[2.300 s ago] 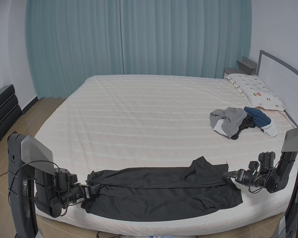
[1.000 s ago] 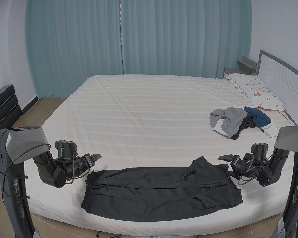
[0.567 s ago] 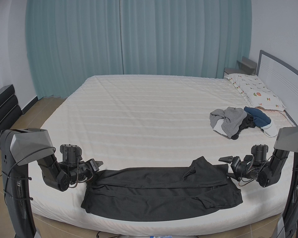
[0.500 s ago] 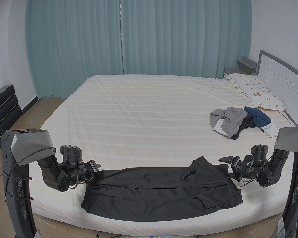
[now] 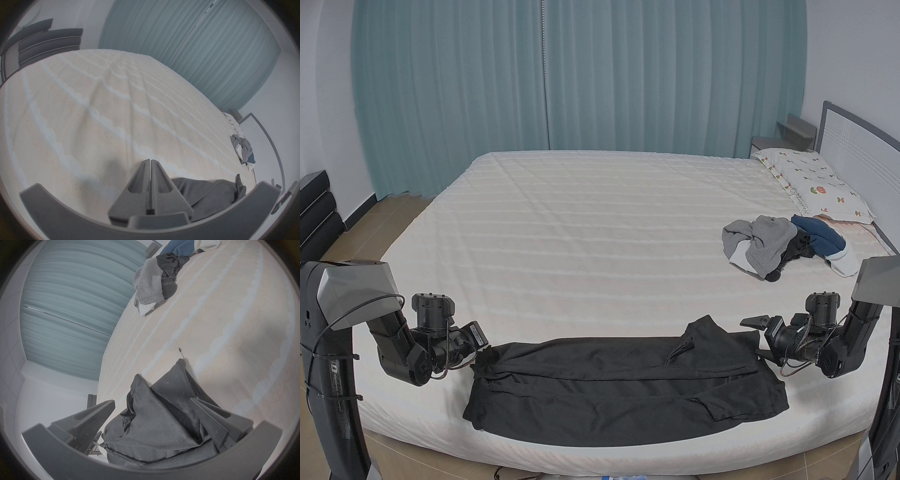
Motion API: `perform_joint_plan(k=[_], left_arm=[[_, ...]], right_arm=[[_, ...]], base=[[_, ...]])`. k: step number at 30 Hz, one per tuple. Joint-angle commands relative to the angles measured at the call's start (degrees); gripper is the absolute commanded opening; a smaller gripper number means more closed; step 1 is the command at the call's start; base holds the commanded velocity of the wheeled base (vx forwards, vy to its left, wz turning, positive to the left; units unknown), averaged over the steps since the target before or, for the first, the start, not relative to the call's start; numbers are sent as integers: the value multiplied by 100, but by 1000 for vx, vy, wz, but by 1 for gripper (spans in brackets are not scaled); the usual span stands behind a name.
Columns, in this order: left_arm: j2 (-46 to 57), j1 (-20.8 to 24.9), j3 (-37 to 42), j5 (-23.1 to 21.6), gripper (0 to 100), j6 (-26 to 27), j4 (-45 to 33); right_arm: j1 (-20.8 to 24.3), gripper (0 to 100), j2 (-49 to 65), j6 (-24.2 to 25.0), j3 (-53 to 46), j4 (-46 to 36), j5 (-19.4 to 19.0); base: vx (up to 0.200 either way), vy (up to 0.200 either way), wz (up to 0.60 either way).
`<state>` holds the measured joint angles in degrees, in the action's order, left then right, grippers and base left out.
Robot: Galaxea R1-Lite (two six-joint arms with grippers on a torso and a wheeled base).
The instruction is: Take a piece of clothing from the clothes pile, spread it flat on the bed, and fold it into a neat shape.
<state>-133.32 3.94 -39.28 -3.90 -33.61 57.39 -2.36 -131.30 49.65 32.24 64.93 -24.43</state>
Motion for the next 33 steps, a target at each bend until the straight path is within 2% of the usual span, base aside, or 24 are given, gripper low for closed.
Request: perform_joint_plan(k=[1, 10, 12, 13, 14, 16, 19, 20, 24, 30, 33], left_arm=[[227, -60, 43, 126, 0, 4, 0], [254, -33, 61, 30, 0, -14, -53], [254, -16, -45, -278, 0, -23, -62], [254, -16, -54, -331, 100, -32, -62], [262, -7, -71, -629, 100, -23, -79], [254, 11, -106, -840, 100, -5, -114], [245, 28, -203, -876, 100, -5, -220], [245, 46, -352, -876, 100, -5, -580], [245, 63, -493, -893, 100, 21, -949], [183, 204, -502, -893, 100, 56, -976], [60, 239, -449, -840, 100, 311, -976]], right_arm=[[-1, 100, -9, 1, 1, 2, 0], [-1, 100, -9, -8, -8, 2, 0], [8, 100, -9, -8, -8, 2, 0], [8, 100, -9, -8, -8, 2, 0], [26, 100, -18, -8, -8, 2, 0], [43, 100, -27, -26, -8, 2, 0], [52, 100, -27, -26, -8, 2, 0], [61, 100, -36, -35, -8, 2, 8], [70, 100, -36, -52, -8, 2, 8], [78, 100, -97, -61, -16, 64, 35], [78, 100, -167, -43, -131, 398, 44]], base=[[0, 0, 0], [0, 0, 0], [0, 0, 0], [0, 0, 0], [0, 0, 0], [0, 0, 0], [0, 0, 0], [0, 0, 0], [0, 0, 0], [0, 0, 0], [0, 0, 0]])
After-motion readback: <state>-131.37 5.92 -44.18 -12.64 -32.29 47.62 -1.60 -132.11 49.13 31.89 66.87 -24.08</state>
